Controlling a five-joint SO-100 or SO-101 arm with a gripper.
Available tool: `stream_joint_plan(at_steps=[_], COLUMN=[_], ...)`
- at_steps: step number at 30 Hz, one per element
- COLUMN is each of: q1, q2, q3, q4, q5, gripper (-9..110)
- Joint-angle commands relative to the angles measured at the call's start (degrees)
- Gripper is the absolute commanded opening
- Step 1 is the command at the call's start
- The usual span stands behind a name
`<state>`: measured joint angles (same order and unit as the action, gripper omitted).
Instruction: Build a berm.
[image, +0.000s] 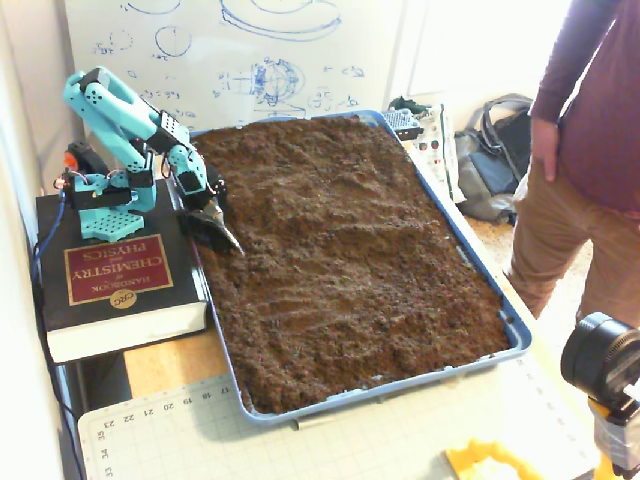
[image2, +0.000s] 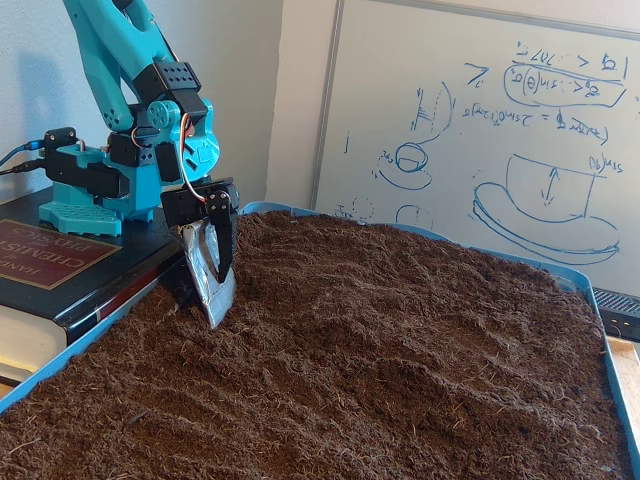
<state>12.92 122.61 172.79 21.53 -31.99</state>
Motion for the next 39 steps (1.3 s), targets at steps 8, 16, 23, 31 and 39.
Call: stream_joint_plan(at_steps=[8,16,23,31,39], q1=[-0.9,-0.9,-0.9,-0.7,-1.2], q2=[-0.5,-0.5,-0.5,0.3,4.6], q3=[5.0,5.0,5.0,5.0,5.4], q4=[0.5,0.5,0.5,0.5,0.5], q5=[-0.7,-0.7,-0.7,-0.6,-0.2], gripper=[1,1,1,1,1])
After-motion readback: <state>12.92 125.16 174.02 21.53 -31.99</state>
